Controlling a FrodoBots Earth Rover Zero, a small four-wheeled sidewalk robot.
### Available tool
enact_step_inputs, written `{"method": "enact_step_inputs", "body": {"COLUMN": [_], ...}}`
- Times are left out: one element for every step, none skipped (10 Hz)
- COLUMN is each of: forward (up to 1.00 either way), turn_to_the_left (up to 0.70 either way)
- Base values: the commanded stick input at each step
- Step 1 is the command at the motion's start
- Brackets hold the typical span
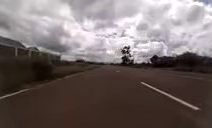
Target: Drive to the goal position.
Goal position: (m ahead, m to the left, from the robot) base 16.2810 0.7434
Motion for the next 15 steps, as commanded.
{"method": "enact_step_inputs", "body": {"forward": [1.00, 1.00, 1.00, 1.00, 1.00, 1.00, 1.00, 1.00, 1.00, 1.00, 1.00, 1.00, 1.00, 1.00, 1.00], "turn_to_the_left": [0.00, 0.00, 0.00, 0.00, 0.00, 0.00, 0.00, 0.00, 0.00, 0.00, 0.00, 0.00, 0.00, 0.00, 0.00]}}
